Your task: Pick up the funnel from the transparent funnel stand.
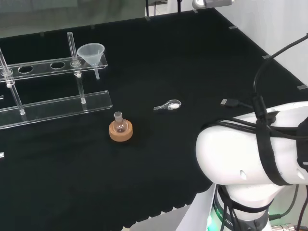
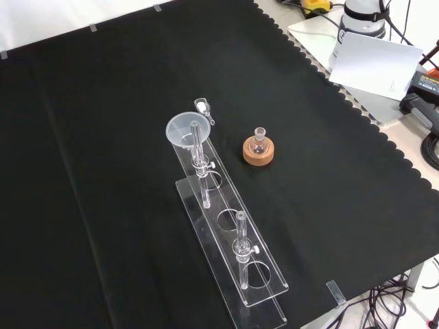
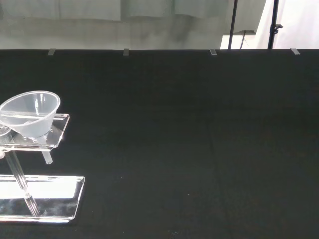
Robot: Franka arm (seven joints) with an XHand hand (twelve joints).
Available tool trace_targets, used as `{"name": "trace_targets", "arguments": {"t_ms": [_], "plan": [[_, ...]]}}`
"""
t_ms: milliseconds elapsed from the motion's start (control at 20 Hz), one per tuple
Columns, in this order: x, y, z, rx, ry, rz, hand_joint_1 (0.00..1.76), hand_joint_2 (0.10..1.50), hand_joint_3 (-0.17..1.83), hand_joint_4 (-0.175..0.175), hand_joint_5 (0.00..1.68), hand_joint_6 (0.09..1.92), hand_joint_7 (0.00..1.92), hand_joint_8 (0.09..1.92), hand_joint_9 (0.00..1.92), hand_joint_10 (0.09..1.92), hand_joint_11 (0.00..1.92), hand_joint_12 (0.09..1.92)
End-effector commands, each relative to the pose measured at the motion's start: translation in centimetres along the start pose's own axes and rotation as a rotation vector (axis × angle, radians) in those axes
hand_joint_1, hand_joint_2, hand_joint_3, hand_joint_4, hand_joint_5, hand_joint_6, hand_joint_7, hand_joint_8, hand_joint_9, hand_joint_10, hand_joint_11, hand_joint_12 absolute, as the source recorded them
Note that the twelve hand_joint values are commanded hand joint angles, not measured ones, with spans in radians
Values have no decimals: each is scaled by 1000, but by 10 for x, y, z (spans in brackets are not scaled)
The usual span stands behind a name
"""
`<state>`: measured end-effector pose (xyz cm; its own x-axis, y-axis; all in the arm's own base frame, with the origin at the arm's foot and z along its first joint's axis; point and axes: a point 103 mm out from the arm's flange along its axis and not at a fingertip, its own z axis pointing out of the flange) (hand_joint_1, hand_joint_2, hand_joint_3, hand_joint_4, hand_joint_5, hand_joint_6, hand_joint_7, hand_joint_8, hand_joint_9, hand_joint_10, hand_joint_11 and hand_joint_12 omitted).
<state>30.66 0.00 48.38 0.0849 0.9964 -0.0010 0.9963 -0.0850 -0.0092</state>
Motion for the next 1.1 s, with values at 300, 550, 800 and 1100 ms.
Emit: {"name": "trace_targets", "arguments": {"t_ms": [300,550,800,1100], "plan": [[17,4,2,7,-117,-18,396,535,90,1,0,87,1,304,0,372,0,1239],[35,18,-4,-10,-190,-82,491,553,47,-9,0,87,0,368,0,450,0,1297],[53,39,7,12,-259,-138,631,554,23,25,0,87,14,489,0,418,0,1311],[73,62,25,134,-236,-199,633,558,9,19,0,87,0,87,0,87,0,854]]}}
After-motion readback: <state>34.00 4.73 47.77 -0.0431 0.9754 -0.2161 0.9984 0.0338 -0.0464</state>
